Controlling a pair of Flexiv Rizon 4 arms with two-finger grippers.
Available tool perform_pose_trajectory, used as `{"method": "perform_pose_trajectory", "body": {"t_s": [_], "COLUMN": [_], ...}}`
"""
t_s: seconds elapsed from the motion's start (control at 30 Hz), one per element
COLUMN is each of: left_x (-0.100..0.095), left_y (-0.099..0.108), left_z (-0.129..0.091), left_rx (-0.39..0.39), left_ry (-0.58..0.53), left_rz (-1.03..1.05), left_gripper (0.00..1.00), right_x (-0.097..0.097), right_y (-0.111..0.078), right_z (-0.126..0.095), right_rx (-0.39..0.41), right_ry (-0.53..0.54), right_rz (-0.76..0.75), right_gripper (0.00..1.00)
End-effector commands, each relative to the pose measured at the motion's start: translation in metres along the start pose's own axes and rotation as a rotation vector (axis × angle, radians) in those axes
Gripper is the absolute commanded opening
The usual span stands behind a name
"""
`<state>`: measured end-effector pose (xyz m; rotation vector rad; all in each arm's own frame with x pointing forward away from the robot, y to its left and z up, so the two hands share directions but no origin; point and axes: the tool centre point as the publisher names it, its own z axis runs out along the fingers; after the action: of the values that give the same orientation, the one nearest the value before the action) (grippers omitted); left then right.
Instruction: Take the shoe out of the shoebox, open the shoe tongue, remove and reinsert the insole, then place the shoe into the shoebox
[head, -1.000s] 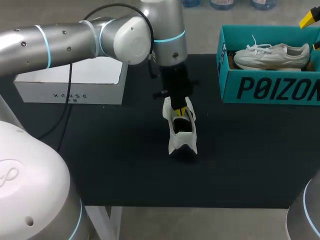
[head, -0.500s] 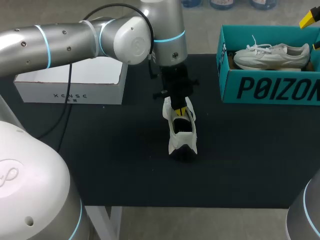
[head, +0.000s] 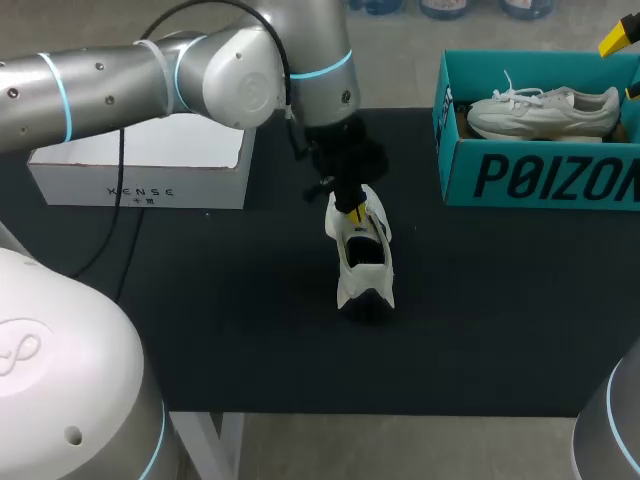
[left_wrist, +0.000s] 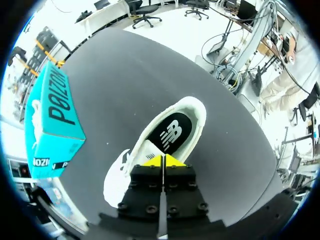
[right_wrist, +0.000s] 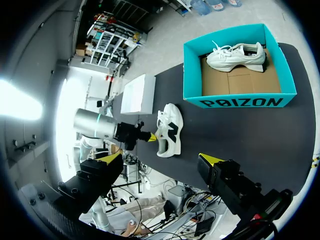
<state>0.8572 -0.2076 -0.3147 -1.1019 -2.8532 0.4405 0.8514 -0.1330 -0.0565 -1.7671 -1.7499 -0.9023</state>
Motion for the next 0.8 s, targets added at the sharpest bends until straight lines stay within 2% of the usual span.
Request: {"method": "perform_pose_trajectory", "body": {"t_s": [0.03, 0.43, 0.5, 0.57, 0.67, 0.8], "left_x": [0.015, 0.015, 0.013, 0.011, 0.012, 0.019], "left_y": [-0.001, -0.001, -0.016, -0.02, -0.03, -0.038], "left_z": [-0.001, -0.001, -0.001, -0.006, -0.014, -0.017], "left_rx": [0.026, 0.026, 0.054, 0.03, 0.043, 0.025], "left_ry": [-0.313, -0.313, -0.309, -0.305, -0.253, -0.093], "left_rz": [-0.738, -0.738, -0.832, -0.882, -0.903, -0.844], "left_gripper": [0.0, 0.0, 0.0, 0.0, 0.0, 0.0], "right_x": [0.0, 0.0, 0.0, 0.0, 0.0, 0.0], "right_y": [0.002, 0.002, 0.002, 0.002, 0.002, 0.002], "right_z": [0.0, 0.0, 0.0, 0.0, 0.0, 0.0], "right_rx": [0.004, 0.004, 0.004, 0.004, 0.004, 0.004], "right_ry": [-0.003, -0.003, -0.003, -0.003, -0.003, -0.003], "right_rz": [0.001, 0.001, 0.001, 0.001, 0.001, 0.001], "right_gripper": [1.0, 1.0, 1.0, 1.0, 1.0, 1.0]}}
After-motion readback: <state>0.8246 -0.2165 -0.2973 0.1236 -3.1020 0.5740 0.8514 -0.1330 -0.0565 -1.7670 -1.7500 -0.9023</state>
